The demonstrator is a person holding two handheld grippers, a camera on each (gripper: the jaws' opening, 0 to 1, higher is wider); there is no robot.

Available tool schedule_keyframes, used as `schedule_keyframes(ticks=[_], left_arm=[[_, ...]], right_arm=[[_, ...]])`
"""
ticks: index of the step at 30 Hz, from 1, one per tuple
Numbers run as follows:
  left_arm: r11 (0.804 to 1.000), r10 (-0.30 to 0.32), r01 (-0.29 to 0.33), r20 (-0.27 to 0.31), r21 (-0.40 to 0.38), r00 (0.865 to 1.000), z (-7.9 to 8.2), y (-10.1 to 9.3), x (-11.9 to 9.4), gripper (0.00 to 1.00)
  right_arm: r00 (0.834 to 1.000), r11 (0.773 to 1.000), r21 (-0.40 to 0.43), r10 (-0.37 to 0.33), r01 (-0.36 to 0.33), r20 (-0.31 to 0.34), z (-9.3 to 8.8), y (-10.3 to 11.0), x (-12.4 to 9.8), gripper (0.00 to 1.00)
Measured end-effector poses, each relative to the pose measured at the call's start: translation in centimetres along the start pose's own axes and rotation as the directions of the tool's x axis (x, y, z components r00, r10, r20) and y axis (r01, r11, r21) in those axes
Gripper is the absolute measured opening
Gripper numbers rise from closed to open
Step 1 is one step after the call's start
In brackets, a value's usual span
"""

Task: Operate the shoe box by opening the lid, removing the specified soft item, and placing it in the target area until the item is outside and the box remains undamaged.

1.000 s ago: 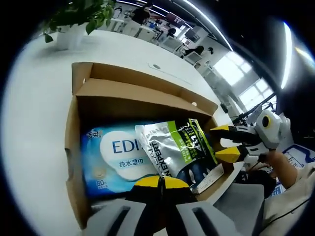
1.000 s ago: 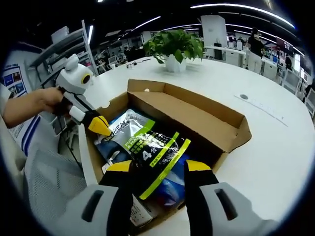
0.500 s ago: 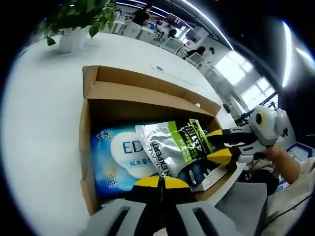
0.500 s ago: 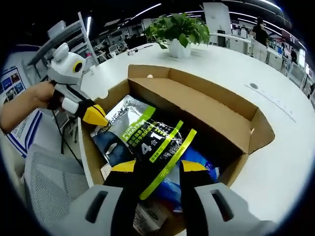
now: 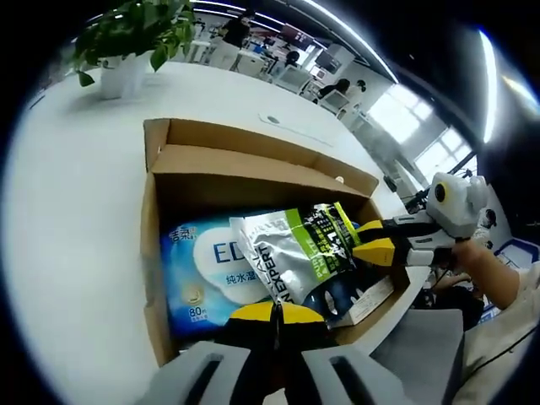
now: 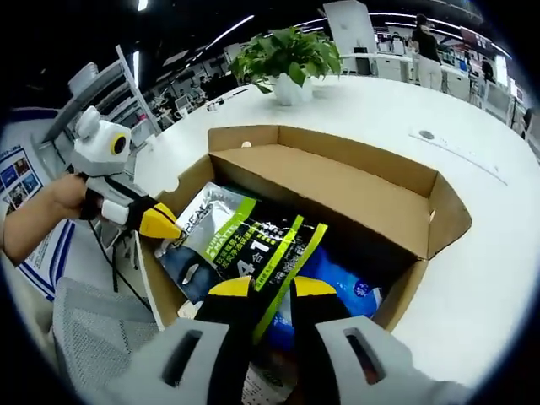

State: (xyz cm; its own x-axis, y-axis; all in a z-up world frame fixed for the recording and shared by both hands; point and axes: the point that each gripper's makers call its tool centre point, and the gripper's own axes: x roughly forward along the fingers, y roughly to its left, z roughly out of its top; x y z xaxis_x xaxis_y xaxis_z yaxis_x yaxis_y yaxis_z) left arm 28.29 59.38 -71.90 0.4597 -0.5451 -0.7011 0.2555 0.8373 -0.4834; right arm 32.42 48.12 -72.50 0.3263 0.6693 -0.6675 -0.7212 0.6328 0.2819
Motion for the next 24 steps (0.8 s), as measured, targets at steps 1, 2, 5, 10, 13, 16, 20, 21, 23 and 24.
schedule_keyframes(ticks=[1,2,5,10,13,16,20,21,23,24], left_arm=[[1.0,0.001,-0.001,0.001,0.001,1.0,0.0,0.0,0.0,0.0],[1.0,0.005,-0.005,0.003,0.002,1.0,0.1,0.0,0.0,0.0],[1.0,0.005,-0.005,0.008,0.003,1.0,0.2,-0.2,0.0,0.0],[1.0,0.005,-0.005,0.007,0.018,1.0,0.3,-0.5,-0.1,0.0],[1.0,0.0,-0.001,0.012,0.021,1.0,0.7,-0.8,-0.2,0.0],[1.0,-0.004,0.003,0.015,0.029,1.0,1.0,-1.0,-0.4,0.0],[0.999,-0.002,0.001,0.022,0.042,1.0,1.6,-1.4,-0.6,0.0],[0.999,-0.003,0.002,0.024,0.044,1.0,1.7,-1.5,-0.7,0.0],[0.999,-0.005,0.003,0.03,0.05,1.0,2.1,-1.7,-0.8,0.0],[0.999,-0.006,0.005,0.033,0.053,0.999,2.3,-1.9,-0.9,0.0]], right_arm=[[1.0,1.0,-0.017,-0.008,0.008,0.003,0.0,-0.1,-0.1,0.06],[1.0,0.999,-0.032,-0.018,0.018,0.009,0.0,-0.3,-0.1,0.02],[1.0,0.999,-0.035,-0.016,0.017,0.01,-0.2,-0.1,-0.1,0.01],[1.0,1.0,-0.006,-0.016,0.016,0.019,-0.2,-0.1,-0.5,0.0],[0.999,1.0,0.015,-0.019,0.019,0.029,-0.1,-0.1,-0.9,0.0],[0.999,0.999,0.023,-0.026,0.025,0.043,0.2,-0.1,-1.3,0.0],[0.997,0.998,0.049,-0.032,0.028,0.073,0.9,-0.2,-2.0,0.0],[0.996,0.998,0.056,-0.033,0.029,0.078,1.0,-0.2,-2.2,0.0],[0.996,0.997,0.066,-0.033,0.027,0.085,1.3,-0.3,-2.5,0.0],[0.995,0.997,0.076,-0.035,0.028,0.093,1.4,-0.3,-2.7,0.0]])
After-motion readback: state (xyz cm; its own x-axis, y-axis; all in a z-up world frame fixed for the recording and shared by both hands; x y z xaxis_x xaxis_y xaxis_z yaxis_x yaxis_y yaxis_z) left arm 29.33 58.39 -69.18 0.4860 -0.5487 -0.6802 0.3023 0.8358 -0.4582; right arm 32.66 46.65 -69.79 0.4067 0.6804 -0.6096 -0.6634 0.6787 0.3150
